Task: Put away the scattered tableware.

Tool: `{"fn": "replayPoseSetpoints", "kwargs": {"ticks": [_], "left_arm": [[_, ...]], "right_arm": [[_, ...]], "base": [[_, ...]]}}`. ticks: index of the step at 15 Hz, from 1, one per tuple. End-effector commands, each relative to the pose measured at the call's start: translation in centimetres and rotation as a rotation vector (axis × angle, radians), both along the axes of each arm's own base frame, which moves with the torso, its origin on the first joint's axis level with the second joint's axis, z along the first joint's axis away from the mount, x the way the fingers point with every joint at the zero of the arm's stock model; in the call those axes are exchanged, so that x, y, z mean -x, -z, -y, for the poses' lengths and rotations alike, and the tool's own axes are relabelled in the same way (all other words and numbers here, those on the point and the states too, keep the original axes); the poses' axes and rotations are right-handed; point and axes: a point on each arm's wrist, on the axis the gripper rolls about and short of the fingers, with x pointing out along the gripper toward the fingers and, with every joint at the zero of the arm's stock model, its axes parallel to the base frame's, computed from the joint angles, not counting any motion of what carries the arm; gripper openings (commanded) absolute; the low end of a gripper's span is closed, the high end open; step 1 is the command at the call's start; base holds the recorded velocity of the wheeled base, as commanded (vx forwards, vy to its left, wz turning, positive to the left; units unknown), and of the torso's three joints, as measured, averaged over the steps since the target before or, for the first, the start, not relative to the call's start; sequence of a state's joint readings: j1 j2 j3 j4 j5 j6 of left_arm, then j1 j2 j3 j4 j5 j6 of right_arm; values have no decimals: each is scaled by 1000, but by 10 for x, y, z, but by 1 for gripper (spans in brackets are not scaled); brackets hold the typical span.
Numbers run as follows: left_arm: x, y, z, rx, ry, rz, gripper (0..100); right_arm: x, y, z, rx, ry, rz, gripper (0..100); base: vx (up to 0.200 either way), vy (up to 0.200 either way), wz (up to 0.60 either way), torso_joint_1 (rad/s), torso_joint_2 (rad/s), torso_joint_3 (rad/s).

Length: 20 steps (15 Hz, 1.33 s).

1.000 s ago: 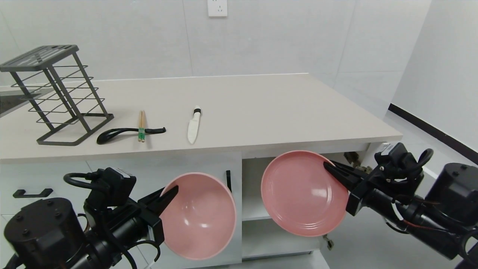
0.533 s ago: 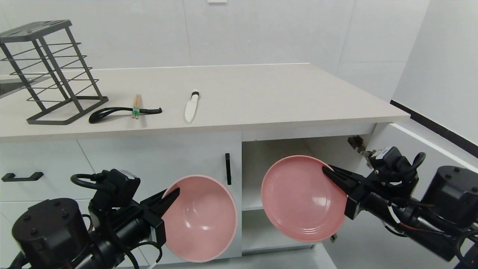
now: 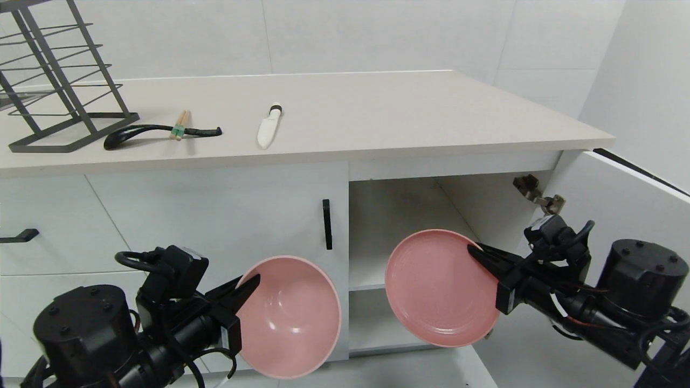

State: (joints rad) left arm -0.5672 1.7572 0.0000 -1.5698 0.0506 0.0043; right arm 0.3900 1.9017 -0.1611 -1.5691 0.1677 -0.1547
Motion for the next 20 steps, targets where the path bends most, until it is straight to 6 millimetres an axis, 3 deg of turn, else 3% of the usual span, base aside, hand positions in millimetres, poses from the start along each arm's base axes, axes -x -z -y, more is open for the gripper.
{"fn": "replayPoseSetpoints", "kwargs": {"ticks": [1, 7, 10, 13, 20], "left_arm": [[-2, 5, 2, -12, 2, -21, 0], [-1, 5, 3, -12, 8, -21, 0], [0, 2, 2, -6, 9, -10, 0], [6, -1, 9, 4, 54, 5, 0], [7, 3, 13, -11, 60, -13, 0]], "right_arm": [[-3, 5, 2, 7, 12, -19, 0], [-13, 12, 7, 13, 44, -35, 0], [-13, 13, 7, 15, 44, -39, 0], [-15, 19, 8, 23, 48, -60, 0], [-7, 31, 9, 48, 42, -125, 0]], "base": [[0, 0, 0, -12, 76, 46], [0, 0, 0, 0, 8, 7], [200, 0, 0, -7, 2, 38], [0, 0, 0, 0, 0, 0], [0, 0, 0, 0, 0, 0]]}}
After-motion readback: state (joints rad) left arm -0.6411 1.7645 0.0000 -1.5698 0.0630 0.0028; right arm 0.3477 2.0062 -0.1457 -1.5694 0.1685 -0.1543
